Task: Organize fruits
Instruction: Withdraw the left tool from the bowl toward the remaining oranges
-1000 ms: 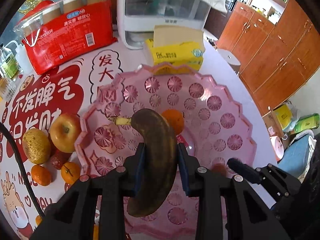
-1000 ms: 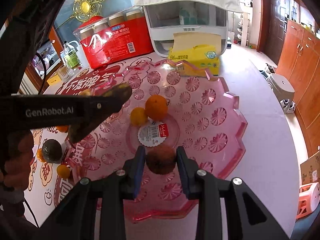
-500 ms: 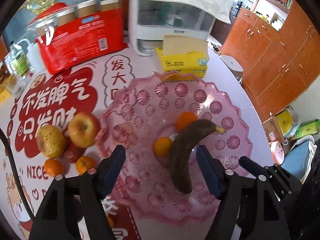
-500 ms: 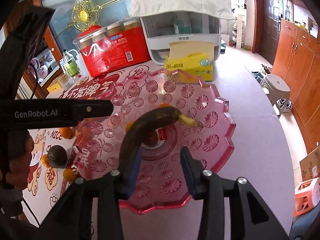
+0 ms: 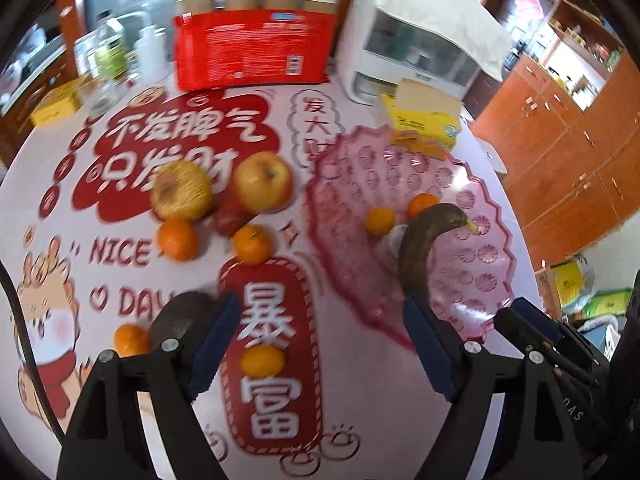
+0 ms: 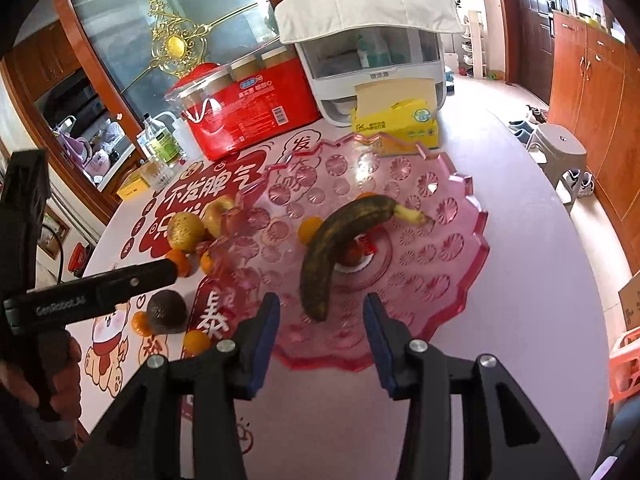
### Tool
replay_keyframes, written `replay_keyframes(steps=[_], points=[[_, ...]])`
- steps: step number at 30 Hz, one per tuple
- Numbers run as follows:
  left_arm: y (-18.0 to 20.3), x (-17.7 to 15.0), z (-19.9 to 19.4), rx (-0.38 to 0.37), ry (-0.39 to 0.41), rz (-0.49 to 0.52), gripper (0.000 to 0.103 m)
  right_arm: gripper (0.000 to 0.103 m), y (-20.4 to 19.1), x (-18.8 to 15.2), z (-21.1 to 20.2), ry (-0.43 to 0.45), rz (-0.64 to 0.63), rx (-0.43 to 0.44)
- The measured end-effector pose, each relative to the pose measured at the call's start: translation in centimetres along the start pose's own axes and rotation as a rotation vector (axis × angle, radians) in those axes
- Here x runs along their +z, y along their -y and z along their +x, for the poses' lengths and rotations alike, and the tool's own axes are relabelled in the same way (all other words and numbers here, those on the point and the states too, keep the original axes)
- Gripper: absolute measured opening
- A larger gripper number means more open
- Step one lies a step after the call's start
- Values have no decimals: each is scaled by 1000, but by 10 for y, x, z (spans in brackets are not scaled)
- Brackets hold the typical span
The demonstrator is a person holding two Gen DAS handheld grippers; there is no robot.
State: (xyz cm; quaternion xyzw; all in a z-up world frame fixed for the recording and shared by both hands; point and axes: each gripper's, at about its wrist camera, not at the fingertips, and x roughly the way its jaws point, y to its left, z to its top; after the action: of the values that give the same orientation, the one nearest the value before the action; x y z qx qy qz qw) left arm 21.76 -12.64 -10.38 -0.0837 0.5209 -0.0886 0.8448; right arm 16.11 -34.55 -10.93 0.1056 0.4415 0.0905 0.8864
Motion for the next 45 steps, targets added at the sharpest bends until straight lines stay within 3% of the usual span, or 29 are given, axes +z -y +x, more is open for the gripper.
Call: replay_keyframes(steps=[13,20,30,38,45], points=[[-83,-38,-33,-1,0,-140,85,45,-52,-34,-1,-70,56,17],[-129,-46,-50,-1,-3,-140,85,45,-87,-45,3,-73,95,5],[-168,-48,-56,-14,-48,-24,85,45,-130,-70,19,-76,157,-38],[-180,-43,-45,-21,-102,135,85,45,-150,-90,34,-63,211,-82],[-182,-36,-25,-40,-154,257,85,45,-168,-95,50,-29,156,-126]])
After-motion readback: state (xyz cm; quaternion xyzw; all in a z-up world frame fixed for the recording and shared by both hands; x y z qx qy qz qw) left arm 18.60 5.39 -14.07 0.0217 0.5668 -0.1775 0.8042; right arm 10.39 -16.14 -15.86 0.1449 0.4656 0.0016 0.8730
